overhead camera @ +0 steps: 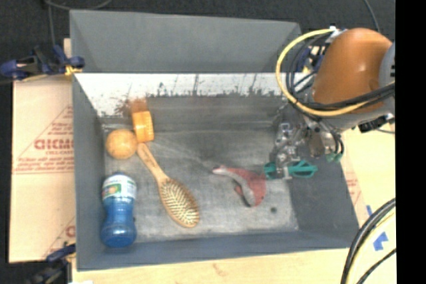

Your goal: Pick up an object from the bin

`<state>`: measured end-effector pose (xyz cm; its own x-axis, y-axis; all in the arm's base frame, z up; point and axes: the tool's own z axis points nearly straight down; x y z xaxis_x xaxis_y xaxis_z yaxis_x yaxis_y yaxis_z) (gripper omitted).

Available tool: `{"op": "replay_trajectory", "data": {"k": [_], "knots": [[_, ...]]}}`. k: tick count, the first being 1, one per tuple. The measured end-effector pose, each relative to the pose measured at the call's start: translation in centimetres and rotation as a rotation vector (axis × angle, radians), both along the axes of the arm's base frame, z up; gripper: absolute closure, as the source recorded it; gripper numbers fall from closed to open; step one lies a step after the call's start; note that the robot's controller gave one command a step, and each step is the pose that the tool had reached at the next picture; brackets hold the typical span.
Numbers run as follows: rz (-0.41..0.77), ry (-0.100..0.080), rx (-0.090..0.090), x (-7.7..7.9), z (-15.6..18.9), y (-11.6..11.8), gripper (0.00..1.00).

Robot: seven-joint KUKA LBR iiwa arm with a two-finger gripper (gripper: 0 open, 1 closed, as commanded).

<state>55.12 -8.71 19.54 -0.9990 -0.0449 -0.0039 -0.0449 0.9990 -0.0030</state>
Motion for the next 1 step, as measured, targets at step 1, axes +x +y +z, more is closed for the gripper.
{"op": "replay_trajectory", "data": {"k": [1], "knots": [[-0.022,0.001,0.003,-0.23,1.99,-0.60,1.00]]}}
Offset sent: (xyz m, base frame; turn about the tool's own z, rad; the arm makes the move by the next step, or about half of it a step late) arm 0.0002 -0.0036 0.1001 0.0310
